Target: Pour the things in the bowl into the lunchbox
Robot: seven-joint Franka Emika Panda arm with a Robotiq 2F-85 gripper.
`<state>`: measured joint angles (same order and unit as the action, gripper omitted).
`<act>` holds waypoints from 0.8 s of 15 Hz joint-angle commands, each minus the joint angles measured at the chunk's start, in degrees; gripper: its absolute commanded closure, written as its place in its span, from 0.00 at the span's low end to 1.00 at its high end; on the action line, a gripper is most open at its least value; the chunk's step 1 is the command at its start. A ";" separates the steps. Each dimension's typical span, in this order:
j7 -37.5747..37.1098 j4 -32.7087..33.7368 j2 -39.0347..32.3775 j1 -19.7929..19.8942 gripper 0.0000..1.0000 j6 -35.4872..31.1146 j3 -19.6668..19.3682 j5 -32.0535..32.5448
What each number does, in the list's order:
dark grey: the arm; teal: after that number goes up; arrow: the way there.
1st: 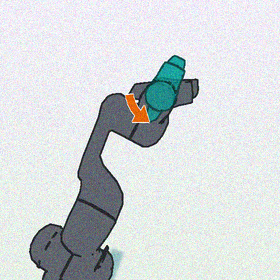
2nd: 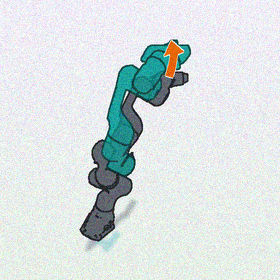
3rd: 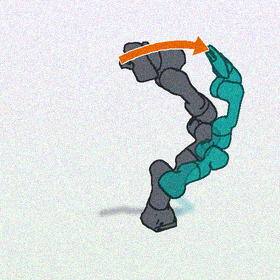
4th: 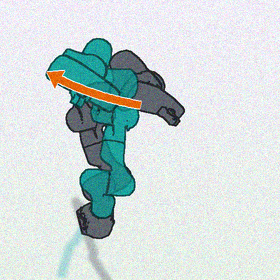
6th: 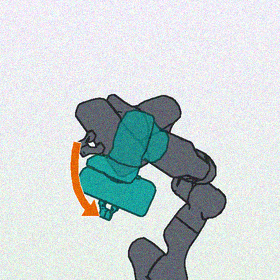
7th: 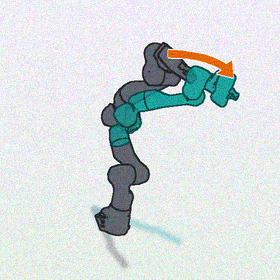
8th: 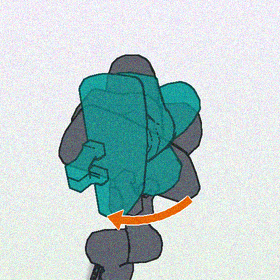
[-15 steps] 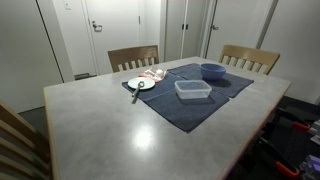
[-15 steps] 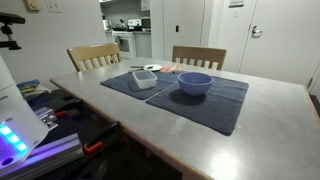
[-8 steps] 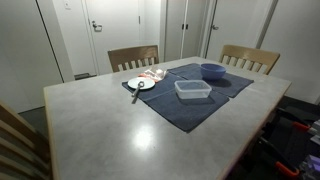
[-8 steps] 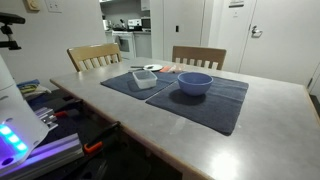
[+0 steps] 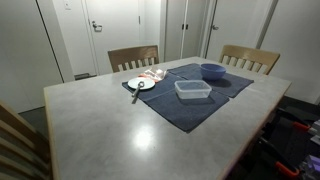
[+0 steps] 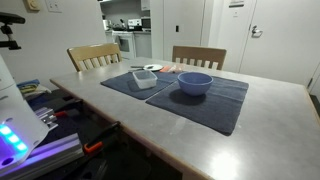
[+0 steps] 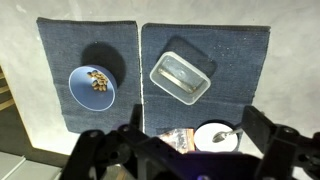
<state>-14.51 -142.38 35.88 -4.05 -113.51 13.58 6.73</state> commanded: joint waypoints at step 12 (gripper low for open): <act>14.80 -1.26 -3.71 3.94 0.00 -10.70 -15.11 3.35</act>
<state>-1.16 -143.81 35.10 -2.55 -122.17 -0.41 9.95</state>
